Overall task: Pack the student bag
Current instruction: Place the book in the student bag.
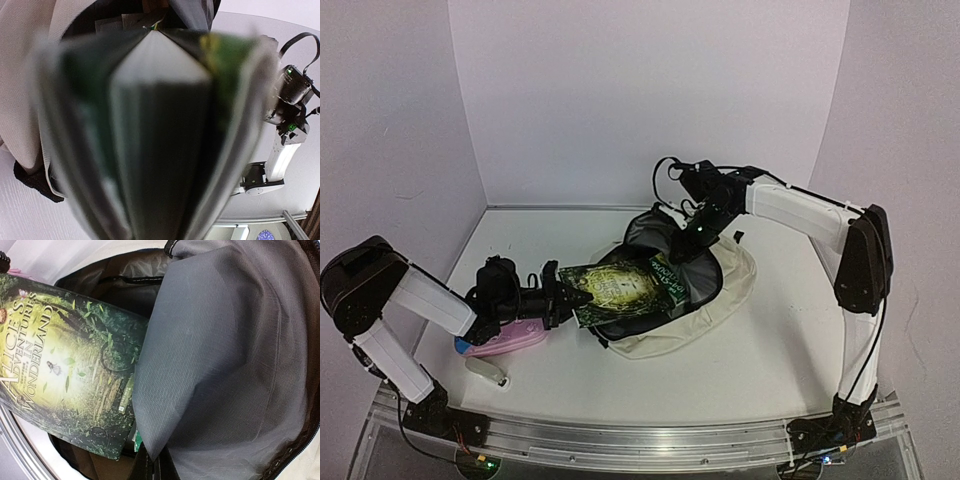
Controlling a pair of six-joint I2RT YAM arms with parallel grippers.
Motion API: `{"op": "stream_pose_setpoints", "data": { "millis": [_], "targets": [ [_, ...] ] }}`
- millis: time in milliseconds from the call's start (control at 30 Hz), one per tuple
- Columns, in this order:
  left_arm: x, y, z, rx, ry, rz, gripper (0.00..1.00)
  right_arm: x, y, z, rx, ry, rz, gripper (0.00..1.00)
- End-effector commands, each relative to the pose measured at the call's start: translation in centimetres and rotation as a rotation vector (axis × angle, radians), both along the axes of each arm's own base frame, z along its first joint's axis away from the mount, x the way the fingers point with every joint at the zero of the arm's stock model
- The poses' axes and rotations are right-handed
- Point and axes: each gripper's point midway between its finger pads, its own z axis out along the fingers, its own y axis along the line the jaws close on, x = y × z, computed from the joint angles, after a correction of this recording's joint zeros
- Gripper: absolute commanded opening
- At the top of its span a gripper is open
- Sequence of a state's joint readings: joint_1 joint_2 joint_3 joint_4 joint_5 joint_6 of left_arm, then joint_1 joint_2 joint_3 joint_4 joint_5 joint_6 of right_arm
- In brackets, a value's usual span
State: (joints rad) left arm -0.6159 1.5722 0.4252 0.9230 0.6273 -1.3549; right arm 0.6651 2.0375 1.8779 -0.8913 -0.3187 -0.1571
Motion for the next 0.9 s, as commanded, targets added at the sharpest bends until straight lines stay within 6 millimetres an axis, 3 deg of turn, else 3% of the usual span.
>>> {"op": "stream_pose_setpoints", "data": {
  "millis": [0,300,667,867],
  "targets": [
    [-0.1,-1.0,8.5,-0.214,-0.229,-0.049,0.00,-0.8,0.6,4.2,0.080,-0.067,0.039,0.00],
    [-0.3,0.1,11.6,-0.090,-0.292,0.009,0.00,-0.5,0.9,4.7,0.097,-0.071,0.038,0.00],
    [1.7,-1.3,6.6,-0.086,-0.187,0.022,0.00,-0.2,1.1,6.2,0.119,-0.092,0.023,0.00],
    [1.4,-2.5,5.6,-0.087,-0.181,-0.010,0.00,-0.4,1.1,6.1,0.121,-0.082,0.022,0.00]
  ]
}}
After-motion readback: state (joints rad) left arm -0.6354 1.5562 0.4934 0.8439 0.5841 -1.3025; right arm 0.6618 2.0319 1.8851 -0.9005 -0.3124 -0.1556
